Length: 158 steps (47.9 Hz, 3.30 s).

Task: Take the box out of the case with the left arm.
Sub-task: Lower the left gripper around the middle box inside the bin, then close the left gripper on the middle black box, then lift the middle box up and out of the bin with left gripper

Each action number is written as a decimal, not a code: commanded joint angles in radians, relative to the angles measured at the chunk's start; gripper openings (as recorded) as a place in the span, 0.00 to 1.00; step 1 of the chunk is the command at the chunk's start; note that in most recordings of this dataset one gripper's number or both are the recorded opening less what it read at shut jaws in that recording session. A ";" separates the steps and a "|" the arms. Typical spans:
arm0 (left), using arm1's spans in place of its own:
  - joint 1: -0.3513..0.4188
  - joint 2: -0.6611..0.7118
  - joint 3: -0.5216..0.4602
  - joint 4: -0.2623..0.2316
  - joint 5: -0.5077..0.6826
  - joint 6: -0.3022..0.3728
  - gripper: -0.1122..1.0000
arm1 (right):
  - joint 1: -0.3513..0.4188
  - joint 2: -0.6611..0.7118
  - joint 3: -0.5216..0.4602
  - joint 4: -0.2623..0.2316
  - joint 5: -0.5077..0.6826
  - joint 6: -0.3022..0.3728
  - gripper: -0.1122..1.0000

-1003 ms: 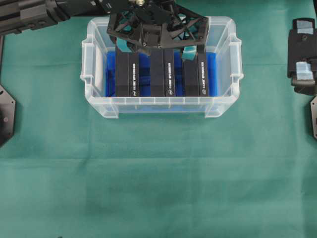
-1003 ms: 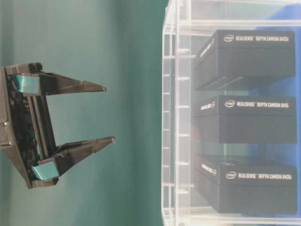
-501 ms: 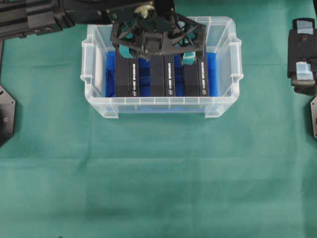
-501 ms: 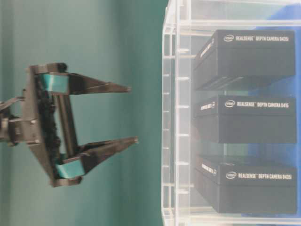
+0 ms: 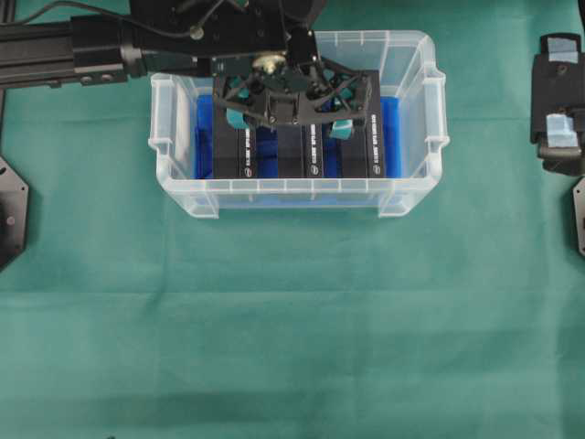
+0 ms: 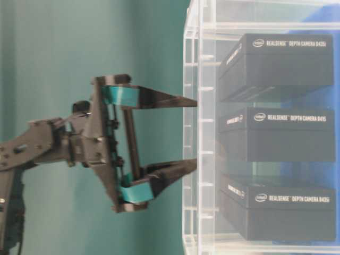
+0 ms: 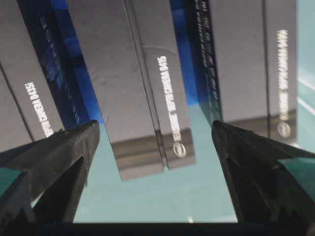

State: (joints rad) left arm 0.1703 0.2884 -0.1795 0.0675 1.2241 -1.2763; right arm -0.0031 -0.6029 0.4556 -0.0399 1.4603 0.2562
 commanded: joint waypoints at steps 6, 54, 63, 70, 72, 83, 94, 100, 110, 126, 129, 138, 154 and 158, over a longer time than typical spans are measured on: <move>0.003 -0.014 0.040 0.009 -0.046 -0.002 0.97 | -0.002 -0.003 -0.015 -0.002 -0.002 0.003 0.12; 0.014 0.041 0.103 0.032 -0.167 -0.015 0.97 | 0.000 -0.003 -0.015 -0.002 -0.005 0.002 0.12; 0.012 0.041 0.101 0.032 -0.169 -0.017 0.97 | 0.000 -0.003 -0.015 -0.002 -0.005 0.002 0.12; 0.011 0.041 0.101 0.032 -0.169 -0.018 0.97 | 0.000 -0.003 -0.015 -0.002 -0.005 0.002 0.12; 0.011 0.041 0.100 0.031 -0.169 -0.018 0.97 | 0.000 -0.003 -0.015 -0.002 -0.005 0.002 0.12; 0.008 0.044 0.094 0.009 -0.176 -0.014 0.83 | -0.002 -0.003 -0.014 -0.002 -0.005 0.002 0.12; 0.003 0.043 0.083 0.000 -0.179 -0.018 0.67 | 0.000 -0.003 -0.014 -0.002 -0.005 0.002 0.12; 0.005 0.041 0.083 0.000 -0.175 -0.035 0.67 | 0.000 -0.003 -0.015 0.000 -0.005 0.002 0.12; 0.005 0.031 0.077 0.000 -0.166 -0.046 0.66 | 0.000 -0.002 -0.015 -0.002 -0.005 0.002 0.12; 0.005 -0.006 -0.057 -0.003 0.006 -0.040 0.66 | -0.002 -0.003 -0.015 -0.006 -0.005 0.002 0.12; 0.005 -0.002 -0.097 -0.008 0.034 -0.037 0.66 | 0.000 -0.003 -0.015 -0.008 -0.005 0.002 0.12; 0.005 0.009 -0.225 -0.014 0.126 -0.035 0.66 | 0.000 -0.003 -0.015 -0.009 -0.005 0.002 0.12; 0.006 0.011 -0.440 -0.014 0.354 -0.032 0.66 | -0.002 -0.002 -0.015 -0.025 -0.005 0.000 0.12; 0.006 0.011 -0.476 -0.014 0.393 -0.032 0.65 | 0.000 -0.003 -0.015 -0.028 -0.006 0.000 0.12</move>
State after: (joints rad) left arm 0.1779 0.3421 -0.5952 0.0537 1.5861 -1.3100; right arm -0.0031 -0.6013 0.4571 -0.0629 1.4588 0.2546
